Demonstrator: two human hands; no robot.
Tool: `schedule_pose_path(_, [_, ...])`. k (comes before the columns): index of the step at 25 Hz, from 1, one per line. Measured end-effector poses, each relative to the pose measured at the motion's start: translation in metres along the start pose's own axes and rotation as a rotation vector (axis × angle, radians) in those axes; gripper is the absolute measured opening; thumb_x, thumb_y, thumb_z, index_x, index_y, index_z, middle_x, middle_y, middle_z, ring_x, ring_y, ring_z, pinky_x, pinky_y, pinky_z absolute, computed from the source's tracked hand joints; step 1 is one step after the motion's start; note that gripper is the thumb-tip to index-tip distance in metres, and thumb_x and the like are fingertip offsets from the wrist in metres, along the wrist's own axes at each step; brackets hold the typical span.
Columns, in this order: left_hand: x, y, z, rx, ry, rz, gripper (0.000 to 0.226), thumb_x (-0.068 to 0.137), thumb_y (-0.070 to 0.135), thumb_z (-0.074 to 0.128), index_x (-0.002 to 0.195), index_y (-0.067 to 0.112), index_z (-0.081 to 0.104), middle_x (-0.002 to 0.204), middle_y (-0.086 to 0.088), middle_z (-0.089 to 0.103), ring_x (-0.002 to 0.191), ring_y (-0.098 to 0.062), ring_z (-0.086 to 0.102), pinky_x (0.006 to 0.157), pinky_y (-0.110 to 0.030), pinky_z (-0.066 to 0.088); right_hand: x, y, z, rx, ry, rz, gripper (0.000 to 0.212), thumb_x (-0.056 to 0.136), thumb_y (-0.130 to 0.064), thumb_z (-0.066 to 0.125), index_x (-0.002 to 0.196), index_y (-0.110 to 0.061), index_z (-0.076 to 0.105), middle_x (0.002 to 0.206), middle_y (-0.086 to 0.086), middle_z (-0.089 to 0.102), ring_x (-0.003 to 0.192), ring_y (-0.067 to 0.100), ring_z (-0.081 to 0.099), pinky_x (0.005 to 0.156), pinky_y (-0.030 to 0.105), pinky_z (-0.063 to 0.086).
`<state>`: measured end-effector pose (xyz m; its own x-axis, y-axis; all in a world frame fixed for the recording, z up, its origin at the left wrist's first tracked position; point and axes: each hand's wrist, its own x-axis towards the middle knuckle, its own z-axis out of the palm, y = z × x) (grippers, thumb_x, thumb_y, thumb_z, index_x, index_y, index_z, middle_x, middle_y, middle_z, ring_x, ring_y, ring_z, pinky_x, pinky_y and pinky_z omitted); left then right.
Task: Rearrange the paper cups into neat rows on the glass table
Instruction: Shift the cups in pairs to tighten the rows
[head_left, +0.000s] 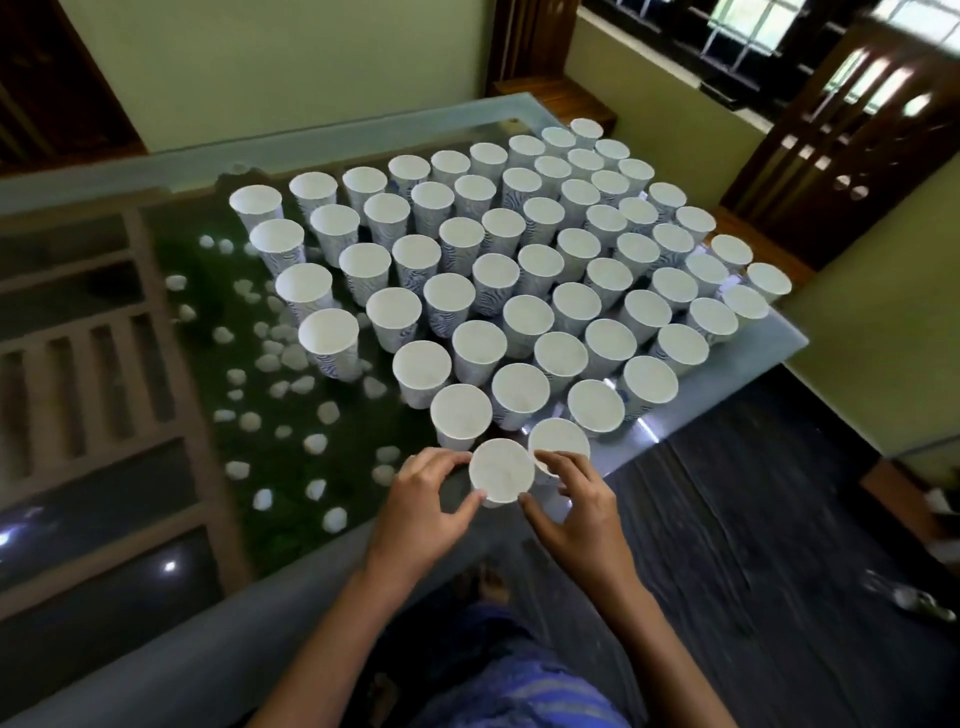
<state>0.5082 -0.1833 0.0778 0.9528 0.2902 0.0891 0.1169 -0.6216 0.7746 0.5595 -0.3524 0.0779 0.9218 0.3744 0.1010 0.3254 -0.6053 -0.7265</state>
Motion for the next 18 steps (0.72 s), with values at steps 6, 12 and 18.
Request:
schedule_pose_path(6, [0.037, 0.048, 0.051, 0.119, -0.007, 0.095, 0.036, 0.072, 0.015, 0.076, 0.106, 0.006, 0.066, 0.105, -0.010, 0.065, 0.100, -0.027, 0.059, 0.088, -0.030, 0.042, 0.024, 0.064, -0.062, -0.039, -0.047, 0.025, 0.039, 0.075, -0.013, 0.073, 0.111, -0.006, 0.061, 0.109, 0.007, 0.060, 0.079, 0.023, 0.062, 0.073, 0.015, 0.042])
schedule_pose_path(12, [0.100, 0.129, 0.163, 0.158, 0.016, 0.112, 0.035, 0.072, 0.014, 0.076, 0.104, 0.004, 0.066, 0.105, -0.013, 0.066, 0.100, -0.029, 0.060, 0.090, -0.030, 0.041, 0.085, 0.171, -0.174, -0.138, -0.079, -0.019, 0.040, 0.078, -0.016, 0.071, 0.115, -0.010, 0.060, 0.112, 0.005, 0.059, 0.090, 0.017, 0.059, 0.081, 0.022, 0.046])
schedule_pose_path(18, [0.151, 0.186, 0.241, 0.206, -0.059, 0.098, 0.037, 0.075, 0.017, 0.073, 0.109, 0.004, 0.064, 0.108, -0.011, 0.064, 0.103, -0.028, 0.058, 0.092, -0.028, 0.039, 0.132, 0.237, -0.245, -0.126, -0.142, 0.016, 0.043, 0.081, -0.020, 0.068, 0.121, -0.011, 0.056, 0.117, 0.004, 0.056, 0.096, 0.015, 0.056, 0.084, 0.026, 0.047])
